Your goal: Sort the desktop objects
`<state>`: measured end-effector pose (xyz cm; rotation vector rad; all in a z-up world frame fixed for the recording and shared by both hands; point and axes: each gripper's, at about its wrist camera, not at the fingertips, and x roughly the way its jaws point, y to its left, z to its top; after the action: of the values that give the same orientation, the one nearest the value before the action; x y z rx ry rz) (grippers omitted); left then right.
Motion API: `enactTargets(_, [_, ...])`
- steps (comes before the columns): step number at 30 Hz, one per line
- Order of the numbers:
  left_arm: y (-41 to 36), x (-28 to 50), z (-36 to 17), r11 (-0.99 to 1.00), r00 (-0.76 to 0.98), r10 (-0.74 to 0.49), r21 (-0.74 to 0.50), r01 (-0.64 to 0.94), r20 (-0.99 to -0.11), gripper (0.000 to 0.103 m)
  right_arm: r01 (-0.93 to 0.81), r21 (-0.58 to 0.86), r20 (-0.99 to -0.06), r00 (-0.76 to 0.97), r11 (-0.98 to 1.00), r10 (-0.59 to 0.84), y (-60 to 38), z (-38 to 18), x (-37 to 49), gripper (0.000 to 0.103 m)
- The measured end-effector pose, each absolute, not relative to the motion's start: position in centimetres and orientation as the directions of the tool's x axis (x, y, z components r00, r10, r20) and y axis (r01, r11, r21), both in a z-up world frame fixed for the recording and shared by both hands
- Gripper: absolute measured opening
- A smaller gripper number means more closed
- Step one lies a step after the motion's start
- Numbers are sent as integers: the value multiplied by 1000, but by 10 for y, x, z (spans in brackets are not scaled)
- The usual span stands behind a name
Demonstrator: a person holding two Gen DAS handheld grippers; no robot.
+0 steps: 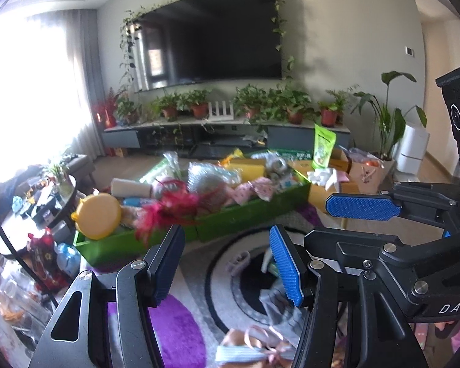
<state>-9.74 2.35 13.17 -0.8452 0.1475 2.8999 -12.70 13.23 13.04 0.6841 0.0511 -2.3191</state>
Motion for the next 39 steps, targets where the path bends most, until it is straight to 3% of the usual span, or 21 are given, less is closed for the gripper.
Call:
enactTargets(18, [50, -109, 75, -983, -753, 155, -24, -182, -639, 59, 565, 281, -577, -546, -775, -608, 170, 57, -120, 48])
enactTargets(39, [61, -136, 21, -976, -654, 196, -83, -200, -731, 58, 506, 274, -787, -371, -818, -493, 187, -45, -106, 48])
